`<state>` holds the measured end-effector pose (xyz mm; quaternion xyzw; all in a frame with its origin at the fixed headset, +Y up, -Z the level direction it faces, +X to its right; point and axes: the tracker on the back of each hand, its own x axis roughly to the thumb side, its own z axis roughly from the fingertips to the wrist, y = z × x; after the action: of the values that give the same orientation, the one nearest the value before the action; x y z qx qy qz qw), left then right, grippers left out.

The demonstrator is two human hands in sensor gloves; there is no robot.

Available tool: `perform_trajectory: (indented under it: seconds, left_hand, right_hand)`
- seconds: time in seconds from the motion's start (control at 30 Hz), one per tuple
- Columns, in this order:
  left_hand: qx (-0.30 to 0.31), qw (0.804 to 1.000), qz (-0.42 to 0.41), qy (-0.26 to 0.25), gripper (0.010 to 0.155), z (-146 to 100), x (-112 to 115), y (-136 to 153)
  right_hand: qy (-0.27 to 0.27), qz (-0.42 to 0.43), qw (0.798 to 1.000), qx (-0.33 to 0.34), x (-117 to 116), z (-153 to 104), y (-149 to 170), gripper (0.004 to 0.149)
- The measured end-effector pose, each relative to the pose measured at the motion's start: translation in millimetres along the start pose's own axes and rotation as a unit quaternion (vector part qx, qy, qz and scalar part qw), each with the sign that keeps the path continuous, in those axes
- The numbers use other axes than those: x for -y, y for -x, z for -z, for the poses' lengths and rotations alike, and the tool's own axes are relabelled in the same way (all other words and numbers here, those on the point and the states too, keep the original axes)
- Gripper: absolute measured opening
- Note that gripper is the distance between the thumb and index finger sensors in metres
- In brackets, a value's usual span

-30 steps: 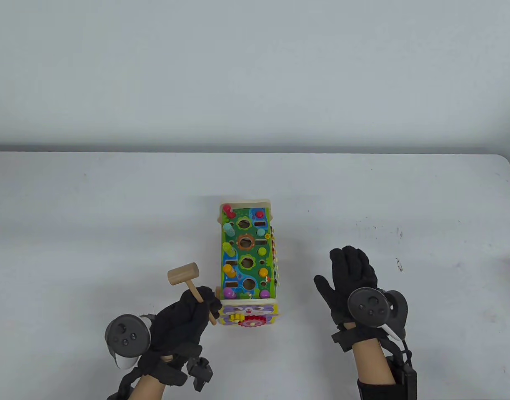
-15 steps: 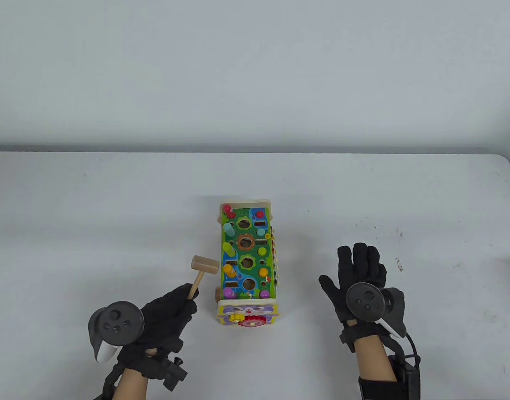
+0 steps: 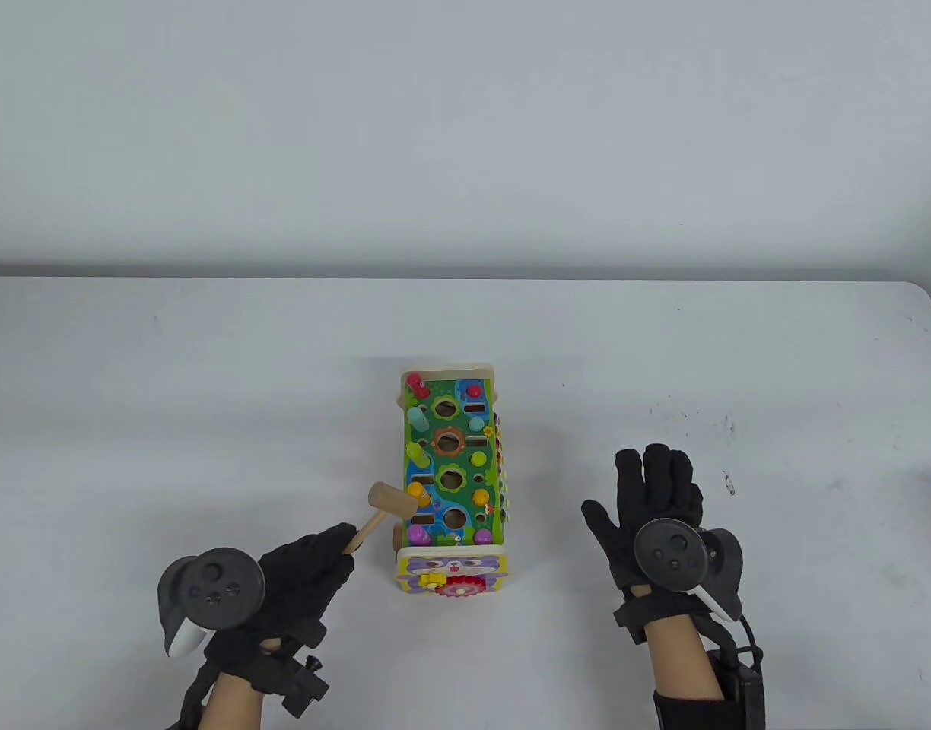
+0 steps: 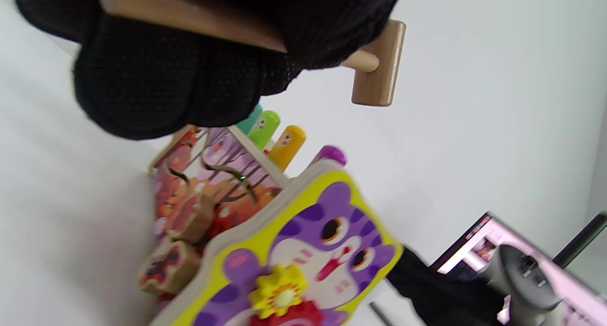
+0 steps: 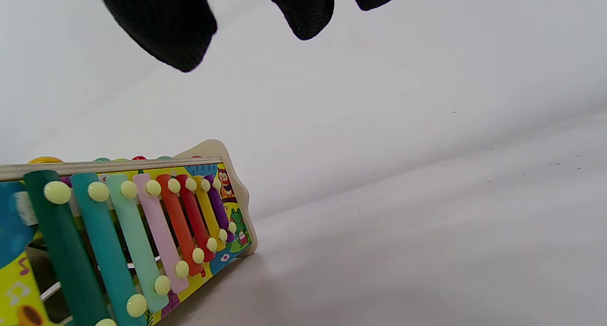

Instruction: Whack-a-mole

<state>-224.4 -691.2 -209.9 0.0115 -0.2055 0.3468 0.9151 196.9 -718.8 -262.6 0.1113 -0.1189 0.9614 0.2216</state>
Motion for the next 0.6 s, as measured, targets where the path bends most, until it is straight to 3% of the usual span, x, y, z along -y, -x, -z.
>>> perform_trajectory:
  seconds: [0.07, 0.13, 0.27, 0.4, 0.43, 0.5, 0.6]
  left_hand:
    - [-0.018, 0.996, 0.076, 0.053, 0.051, 2.2, 3.8, -4.5]
    - [-0.019, 0.991, 0.120, 0.054, 0.051, 3.2, 5.1, -8.5]
    - [0.014, 0.994, 0.099, -0.035, 0.051, -0.9, -1.5, -11.7]
    - [0.051, 0.978, 0.003, -0.202, 0.052, -9.7, -7.8, -5.8]
    - [0.050, 0.973, -0.014, -0.223, 0.052, -10.8, -7.8, -4.4]
    - [0.049, 0.968, -0.030, -0.246, 0.053, -11.4, -6.0, -2.0]
    - [0.047, 0.973, -0.007, -0.226, 0.054, -7.3, -1.5, -2.3]
  right_hand:
    - [-0.005, 0.002, 1.000, -0.004, -0.5, 0.0, -0.4, 0.074]
    - [-0.008, 0.003, 1.000, -0.006, -0.7, 0.0, -0.6, 0.074]
    - [-0.005, 0.006, 1.000, -0.008, -0.2, -0.2, -0.3, 0.073]
    - [0.000, 0.006, 1.000, -0.008, -0.4, -0.1, -0.2, 0.074]
    - [0.001, 0.006, 1.000, -0.008, -0.3, -0.1, -0.3, 0.074]
    - [0.003, 0.005, 1.000, -0.008, -0.3, 0.0, -0.4, 0.074]
    - [0.002, 0.004, 1.000, -0.008, -0.7, -0.1, -0.7, 0.073]
